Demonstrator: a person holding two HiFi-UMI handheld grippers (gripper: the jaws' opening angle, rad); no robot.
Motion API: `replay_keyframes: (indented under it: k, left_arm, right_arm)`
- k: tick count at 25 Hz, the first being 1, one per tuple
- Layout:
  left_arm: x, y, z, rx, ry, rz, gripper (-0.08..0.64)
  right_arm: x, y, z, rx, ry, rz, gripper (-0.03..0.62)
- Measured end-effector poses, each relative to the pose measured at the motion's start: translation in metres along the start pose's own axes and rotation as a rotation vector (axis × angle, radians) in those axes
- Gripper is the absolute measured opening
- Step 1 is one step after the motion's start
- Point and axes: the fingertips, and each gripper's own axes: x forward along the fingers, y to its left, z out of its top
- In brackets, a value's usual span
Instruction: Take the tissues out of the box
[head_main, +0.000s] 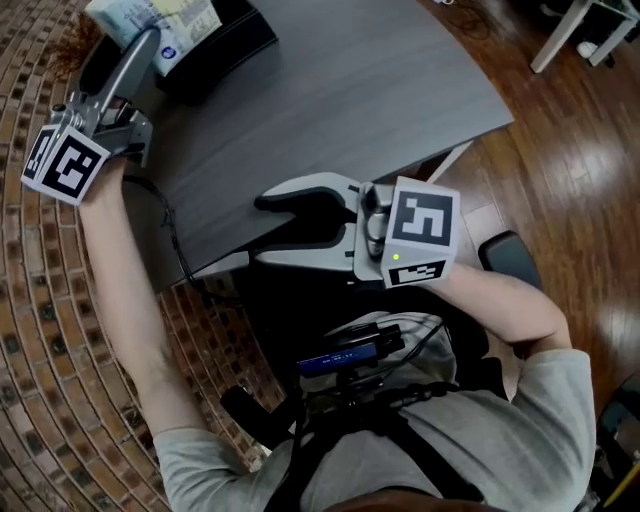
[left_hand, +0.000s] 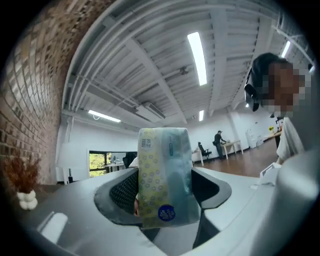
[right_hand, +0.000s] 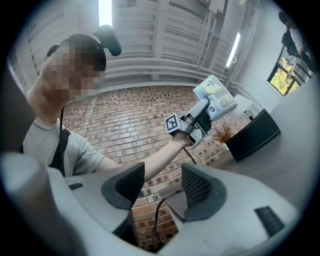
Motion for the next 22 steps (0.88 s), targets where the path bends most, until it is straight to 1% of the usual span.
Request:
replay_keyframes:
  k: [3, 6, 10, 12, 15, 18, 22]
  left_arm:
    - [-0.008, -0.023, 0.000, -0.091, -0.110, -0.050, 0.327]
    - [-0.021, -0.041, -0.001, -0.188, -0.218, -0.076, 0.327]
    - [-0.042, -0.056, 0.003, -0.328, -0.383, -0.111, 0.327]
    - [-0.052, -0.059, -0.002, -0.390, -0.442, -0.106, 0.327]
    - [-0.066, -0.064, -0.018, -0.475, -0.500, -0.084, 0.327]
    - [-0.078, -0.070, -0.032, -0.525, -0.544, -0.080, 0.327]
    - [-0.092, -0.078, -0.034, -0.539, -0.601, -0.098, 0.327]
  right_arm:
    - [0.000, -0.002, -0.001, -0.003, 0.000, -0.005, 0.227]
    - [-0.001, -0.002, -0.002, -0.002, 0.006, -0.007, 0.227]
    - [-0.001, -0.005, -0.002, -0.003, 0.004, -0.011, 0.227]
    - [-0.001, -0.005, -0.003, -0.002, 0.006, -0.013, 0.227]
    - [-0.003, -0.003, -0.007, 0.008, 0.016, -0.015, 0.227]
    - [-0.006, -0.005, -0.006, 0.012, 0.017, -0.023, 0.227]
    - [-0.002, -0.007, -0.002, 0.011, 0.008, -0.016, 0.227]
